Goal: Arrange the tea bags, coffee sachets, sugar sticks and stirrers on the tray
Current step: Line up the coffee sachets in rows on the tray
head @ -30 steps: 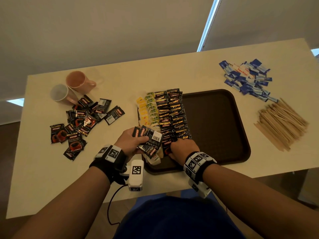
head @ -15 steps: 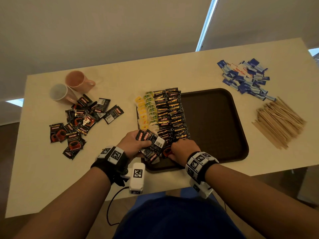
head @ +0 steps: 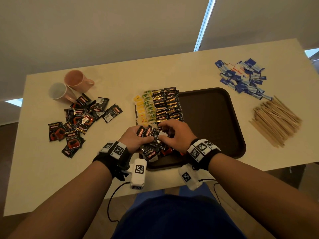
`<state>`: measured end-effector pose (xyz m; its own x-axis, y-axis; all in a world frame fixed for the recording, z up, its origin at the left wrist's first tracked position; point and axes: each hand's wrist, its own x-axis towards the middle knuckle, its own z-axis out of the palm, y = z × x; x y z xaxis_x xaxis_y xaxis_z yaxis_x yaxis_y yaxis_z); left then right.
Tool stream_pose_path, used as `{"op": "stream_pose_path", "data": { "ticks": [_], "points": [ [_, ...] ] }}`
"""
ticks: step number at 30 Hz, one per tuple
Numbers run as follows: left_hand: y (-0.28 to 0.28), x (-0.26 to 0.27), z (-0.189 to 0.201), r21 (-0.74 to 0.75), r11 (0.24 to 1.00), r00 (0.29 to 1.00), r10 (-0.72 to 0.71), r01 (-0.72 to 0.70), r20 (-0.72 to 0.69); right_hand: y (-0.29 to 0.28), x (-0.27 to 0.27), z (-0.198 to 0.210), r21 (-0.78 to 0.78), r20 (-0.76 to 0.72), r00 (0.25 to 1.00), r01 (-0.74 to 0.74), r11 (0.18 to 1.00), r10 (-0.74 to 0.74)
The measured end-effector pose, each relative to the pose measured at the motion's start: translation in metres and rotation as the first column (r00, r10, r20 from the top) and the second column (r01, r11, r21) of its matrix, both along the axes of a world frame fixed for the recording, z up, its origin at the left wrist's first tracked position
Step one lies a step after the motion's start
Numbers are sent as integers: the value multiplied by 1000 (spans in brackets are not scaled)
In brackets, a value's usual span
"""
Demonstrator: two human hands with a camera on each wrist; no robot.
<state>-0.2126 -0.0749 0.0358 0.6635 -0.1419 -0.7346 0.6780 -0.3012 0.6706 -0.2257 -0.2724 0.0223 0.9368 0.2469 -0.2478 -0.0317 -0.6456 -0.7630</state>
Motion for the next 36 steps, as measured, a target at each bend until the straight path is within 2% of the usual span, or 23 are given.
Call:
{"op": "stream_pose_path", "data": {
  "ticks": [2,3,8,12,17,22,28,36],
  "points": [
    [-1,0,1,-1,1000,1000,24,-24,-5,1,-1,-2,-112,64,987,-142,984,150],
    [-1,0,2,-8,999,999,31,-31,-7,2,-1,-2,-150,50,979,-186,971,196],
    [-1,-3,4,-117,992,998,48,-53,-46,3,0,-4,-112,15,971,-234,966,237],
    [0,1,2,-143,989,997,37,-46,-71,4,-1,-1,-41,-76,982,-175,984,171],
    [0,-1,1,-57,998,1000,22,-23,-5,-10,3,-8,-116,-152,986,53,992,-70],
    [0,0,-1,-39,997,998,67,-66,14,-23,-2,-20,-159,-284,947,106,982,-148],
    [1,2,-1,-25,996,996,90,-90,3,-24,-17,-28,-165,-387,911,81,983,-141],
    [3,3,-4,-23,995,995,102,-102,-8,-8,-23,-34,-311,-374,922,-20,950,-103]
  ]
}}
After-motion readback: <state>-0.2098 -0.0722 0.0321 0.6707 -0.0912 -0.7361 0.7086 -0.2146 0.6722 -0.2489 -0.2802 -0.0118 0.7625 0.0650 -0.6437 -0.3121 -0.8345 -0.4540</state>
